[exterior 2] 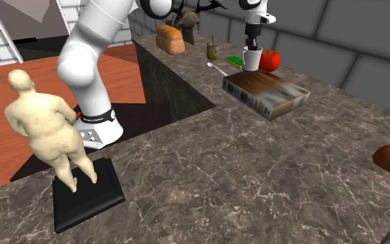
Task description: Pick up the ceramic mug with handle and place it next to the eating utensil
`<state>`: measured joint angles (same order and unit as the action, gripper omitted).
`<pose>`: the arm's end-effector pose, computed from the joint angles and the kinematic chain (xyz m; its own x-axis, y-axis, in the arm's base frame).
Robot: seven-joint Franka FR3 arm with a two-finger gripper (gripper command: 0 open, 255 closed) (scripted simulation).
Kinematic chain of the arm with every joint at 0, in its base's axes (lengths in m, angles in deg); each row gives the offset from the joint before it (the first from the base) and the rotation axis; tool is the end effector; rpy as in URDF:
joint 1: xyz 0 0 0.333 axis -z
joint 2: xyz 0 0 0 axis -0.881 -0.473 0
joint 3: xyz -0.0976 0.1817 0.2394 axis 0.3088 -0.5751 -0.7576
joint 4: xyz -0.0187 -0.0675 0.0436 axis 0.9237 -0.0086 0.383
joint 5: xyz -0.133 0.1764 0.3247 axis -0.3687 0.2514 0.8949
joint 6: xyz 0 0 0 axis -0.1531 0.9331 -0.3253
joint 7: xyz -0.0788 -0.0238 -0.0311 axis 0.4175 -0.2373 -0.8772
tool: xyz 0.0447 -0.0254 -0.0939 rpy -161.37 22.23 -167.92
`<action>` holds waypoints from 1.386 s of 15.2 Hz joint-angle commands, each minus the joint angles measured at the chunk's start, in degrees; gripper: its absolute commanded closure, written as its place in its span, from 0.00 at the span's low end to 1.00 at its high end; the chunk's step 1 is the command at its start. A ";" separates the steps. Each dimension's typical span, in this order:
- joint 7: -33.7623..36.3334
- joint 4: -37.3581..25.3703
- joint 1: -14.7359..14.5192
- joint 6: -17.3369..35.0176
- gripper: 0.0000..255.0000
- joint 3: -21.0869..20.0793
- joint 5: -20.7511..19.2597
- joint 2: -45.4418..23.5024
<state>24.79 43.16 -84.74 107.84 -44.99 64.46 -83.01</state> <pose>0.6617 0.3559 0.3802 0.9986 0.0499 0.0156 0.0489 -0.9973 0.0553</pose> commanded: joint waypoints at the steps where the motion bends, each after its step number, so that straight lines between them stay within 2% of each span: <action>1: 0.17 1.68 0.20 1.16 1.00 0.19 -0.11 -0.59; 5: 0.13 0.67 0.03 0.84 1.00 -0.03 -0.07 0.06; 6: 0.13 0.67 0.03 0.84 0.00 -0.03 -0.07 0.06; 11: -16.32 16.48 6.17 5.53 0.00 -4.10 2.41 13.68; 16: -35.49 24.90 12.89 5.88 0.00 -7.07 7.29 23.50; 21: -35.31 27.42 12.74 9.31 0.00 -6.94 7.01 22.55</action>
<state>-10.26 69.89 -72.12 116.46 -51.96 71.43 -60.46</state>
